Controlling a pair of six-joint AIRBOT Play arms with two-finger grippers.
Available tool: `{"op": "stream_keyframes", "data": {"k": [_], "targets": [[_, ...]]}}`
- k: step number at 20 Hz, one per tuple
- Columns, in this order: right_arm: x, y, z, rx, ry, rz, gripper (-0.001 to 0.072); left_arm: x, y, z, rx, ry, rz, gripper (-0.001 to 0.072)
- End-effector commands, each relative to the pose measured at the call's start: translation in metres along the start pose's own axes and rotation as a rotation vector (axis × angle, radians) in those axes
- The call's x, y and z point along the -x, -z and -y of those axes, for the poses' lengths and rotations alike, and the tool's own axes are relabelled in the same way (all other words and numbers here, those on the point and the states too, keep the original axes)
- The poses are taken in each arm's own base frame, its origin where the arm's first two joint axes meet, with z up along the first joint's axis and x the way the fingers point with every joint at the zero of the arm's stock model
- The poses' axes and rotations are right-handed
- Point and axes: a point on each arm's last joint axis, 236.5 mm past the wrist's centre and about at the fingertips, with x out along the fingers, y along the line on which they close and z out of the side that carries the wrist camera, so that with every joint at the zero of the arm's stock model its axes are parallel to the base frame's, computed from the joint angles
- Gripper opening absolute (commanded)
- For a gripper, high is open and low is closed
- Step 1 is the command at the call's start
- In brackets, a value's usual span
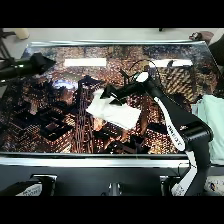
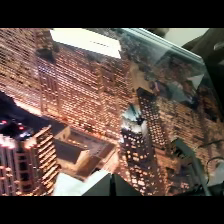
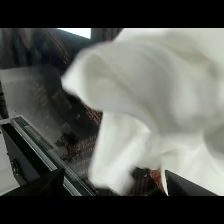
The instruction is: Fold the shirts.
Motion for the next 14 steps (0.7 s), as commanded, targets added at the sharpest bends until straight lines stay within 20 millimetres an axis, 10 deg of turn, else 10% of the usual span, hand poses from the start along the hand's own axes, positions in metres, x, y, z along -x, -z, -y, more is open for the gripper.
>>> {"op": "stream_keyframes", "data": {"k": [1,6,10,14], "targets": [[0.049,-0.017,0.018,-0.010,0.012,0.041,0.0668,0.036,0.002,-0.009,-0.093,-0.096,-0.013,0.0023],[0.185,0.048,0.158,-0.158,0.570,-0.131,0.0639,0.027,0.023,-0.025,-0.070,-0.116,-0.066,0.0023],[0.113,0.104,0.170,-0.257,0.403,-0.226,0.0700,0.023,0.034,-0.032,-0.051,-0.122,-0.092,0.0023],[0.047,0.087,0.153,-0.281,0.256,-0.068,0.0702,0.022,0.035,-0.030,-0.041,-0.115,-0.092,0.0023]]}}
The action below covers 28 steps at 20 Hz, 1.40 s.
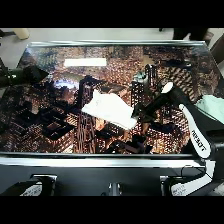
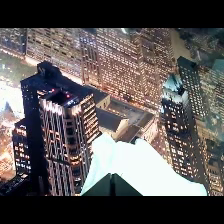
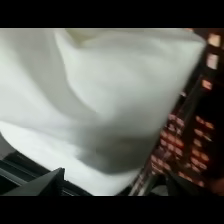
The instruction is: Fold the shirts.
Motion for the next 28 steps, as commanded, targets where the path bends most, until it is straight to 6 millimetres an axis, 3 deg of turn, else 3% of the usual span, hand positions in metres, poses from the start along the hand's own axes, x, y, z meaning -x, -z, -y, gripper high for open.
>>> {"op": "stream_keyframes", "data": {"k": [1,2,3,4,5,7,9,11,13,16,18,21,26,28], "targets": [[-0.033,-0.019,-0.028,-0.047,-0.119,0.124,0.0669,-0.001,0.002,0.001,0.011,0.009,-0.006,0.0023],[-0.032,-0.025,-0.039,-0.061,-0.157,0.154,0.0594,-0.001,0.002,0.001,0.012,0.008,-0.005,0.0023],[-0.028,-0.029,-0.050,-0.071,-0.204,0.164,0.0334,-0.001,0.002,0.001,0.012,0.008,-0.004,0.0023],[-0.017,-0.034,-0.059,-0.068,-0.242,0.178,0.0011,-0.001,0.002,0.001,0.012,0.008,-0.004,0.0023],[0.004,-0.040,-0.068,-0.040,-0.284,0.192,0.0020,-0.001,0.002,0.001,0.011,0.007,-0.004,0.0023],[0.072,-0.054,-0.080,0.046,-0.341,0.258,0.0020,-0.001,0.002,0.000,0.007,0.006,-0.004,0.0023],[0.173,-0.069,-0.071,0.070,-0.343,0.413,0.0020,-0.002,0.003,-0.001,0.006,0.003,-0.006,0.0023],[0.269,-0.076,-0.026,0.000,-0.242,0.610,0.0020,-0.004,0.003,-0.002,0.009,0.002,-0.011,0.0023],[0.344,-0.064,0.027,-0.069,-0.149,0.745,0.0020,-0.004,0.004,-0.002,0.009,0.003,-0.011,0.0023],[0.419,-0.033,0.100,-0.193,-0.090,0.892,0.0020,-0.004,0.004,-0.002,0.010,0.003,-0.012,0.0023],[0.448,-0.011,0.145,-0.291,-0.079,0.956,0.0020,-0.004,0.004,-0.002,0.010,0.004,-0.012,0.0023],[0.459,0.022,0.188,-0.414,-0.083,0.961,0.0020,-0.004,0.004,-0.002,0.009,0.004,-0.012,0.0023],[0.431,0.078,0.224,-0.570,-0.003,0.777,0.0020,-0.004,0.004,-0.002,-0.009,0.004,-0.011,0.0024],[0.432,0.093,0.244,-0.651,0.095,0.775,0.0020,-0.004,0.004,-0.002,-0.021,0.004,-0.012,0.0023]]}}
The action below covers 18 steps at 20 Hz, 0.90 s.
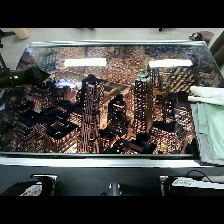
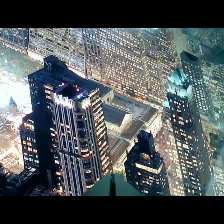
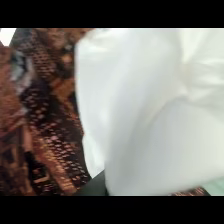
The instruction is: Fold the shirts.
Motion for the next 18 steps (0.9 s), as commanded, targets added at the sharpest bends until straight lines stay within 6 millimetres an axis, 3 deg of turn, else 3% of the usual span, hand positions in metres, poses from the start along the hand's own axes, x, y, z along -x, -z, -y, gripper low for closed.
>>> {"op": "stream_keyframes", "data": {"k": [1,5,7,12,13,14,15,17,18], "targets": [[0.018,0.010,0.052,-0.087,0.209,-0.009,0.0020,0.000,0.000,0.000,-0.016,-0.001,0.000,0.0023],[0.046,0.023,0.118,-0.196,0.517,0.002,0.0020,0.000,0.000,0.000,-0.018,0.000,-0.001,0.0023],[0.049,0.042,0.145,-0.238,0.626,-0.042,0.0020,0.000,0.002,0.000,-0.028,0.002,-0.009,0.0023],[-0.005,0.141,0.196,-0.321,0.711,-0.371,0.0021,0.000,0.002,0.000,-0.027,0.002,-0.007,0.0024],[-0.010,0.150,0.206,-0.323,0.740,-0.393,0.0117,0.000,0.002,0.000,-0.027,0.002,-0.008,0.0024],[-0.012,0.150,0.214,-0.317,0.762,-0.388,0.0482,0.000,0.002,0.001,-0.028,0.002,-0.007,0.0024],[-0.011,0.143,0.216,-0.259,0.757,-0.376,0.0690,0.001,0.001,0.001,-0.029,0.003,-0.005,0.0023],[0.007,0.110,0.212,-0.183,0.773,-0.269,0.0709,0.004,-0.004,0.005,-0.036,0.007,0.009,0.0023],[0.017,0.075,0.198,-0.138,0.749,-0.137,0.0708,0.007,-0.013,0.008,-0.050,0.007,0.031,0.0022]]}}
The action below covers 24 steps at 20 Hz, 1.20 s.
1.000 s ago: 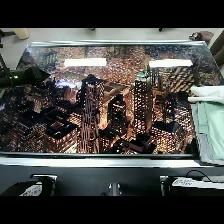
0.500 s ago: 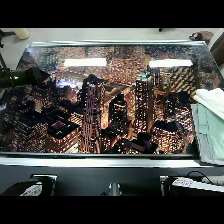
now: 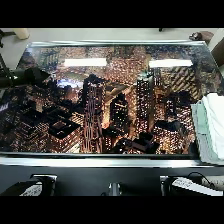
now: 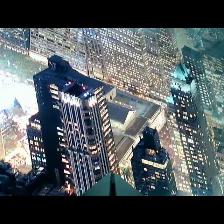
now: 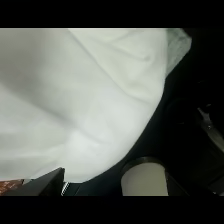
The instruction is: Fold the shirts.
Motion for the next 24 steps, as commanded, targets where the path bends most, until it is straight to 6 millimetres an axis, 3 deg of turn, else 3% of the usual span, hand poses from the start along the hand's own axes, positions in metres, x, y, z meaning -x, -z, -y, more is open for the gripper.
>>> {"op": "stream_keyframes", "data": {"k": [1,3,4,5,6,7,8,9,10,11,12,13,14,18,24], "targets": [[0.061,-0.060,-0.012,0.064,-0.041,0.326,0.0708,0.008,-0.022,0.005,-0.048,-0.017,0.054,0.0022],[0.152,-0.098,-0.067,0.182,-0.152,0.665,0.0703,0.013,-0.044,-0.005,-0.172,-0.155,0.068,0.0020],[0.196,-0.098,-0.110,0.267,-0.219,0.804,0.0699,0.012,-0.054,-0.022,-0.211,-0.283,0.053,0.0020],[0.227,-0.085,-0.156,0.358,-0.284,0.890,0.0695,0.010,-0.060,-0.039,-0.245,-0.409,0.030,0.0020],[0.241,-0.064,-0.201,0.441,-0.341,0.915,0.0683,0.003,-0.059,-0.057,-0.284,-0.531,-0.015,0.0022],[0.239,-0.035,-0.241,0.510,-0.383,0.885,0.0669,-0.007,-0.047,-0.069,-0.310,-0.601,-0.090,0.0025],[0.224,-0.001,-0.280,0.599,-0.401,0.813,0.0669,-0.021,-0.020,-0.077,-0.299,-0.616,-0.207,0.0117],[0.199,0.033,-0.309,0.704,-0.379,0.711,0.0670,-0.031,0.019,-0.084,-0.234,-0.625,-0.359,0.0421],[0.171,0.060,-0.325,0.789,-0.333,0.599,0.0670,-0.033,0.058,-0.089,-0.156,-0.632,-0.513,0.0651],[0.137,0.086,-0.332,0.857,-0.274,0.451,0.0670,-0.037,0.091,-0.085,-0.131,-0.585,-0.642,0.0657],[0.110,0.115,-0.336,0.913,-0.262,0.284,0.0670,-0.045,0.111,-0.076,-0.127,-0.515,-0.676,0.0651],[0.091,0.145,-0.343,0.963,-0.307,0.117,0.0670,-0.050,0.118,-0.073,-0.113,-0.489,-0.642,0.0649],[0.081,0.160,-0.348,0.963,-0.344,0.037,0.0670,-0.052,0.122,-0.072,-0.086,-0.483,-0.600,0.0648],[0.080,0.145,-0.367,0.874,-0.395,0.122,0.0670,-0.049,0.125,-0.087,-0.094,-0.526,-0.560,0.0649],[0.080,0.144,-0.367,0.877,-0.394,0.124,0.0670,-0.052,0.122,-0.088,-0.100,-0.523,-0.548,0.0650]]}}
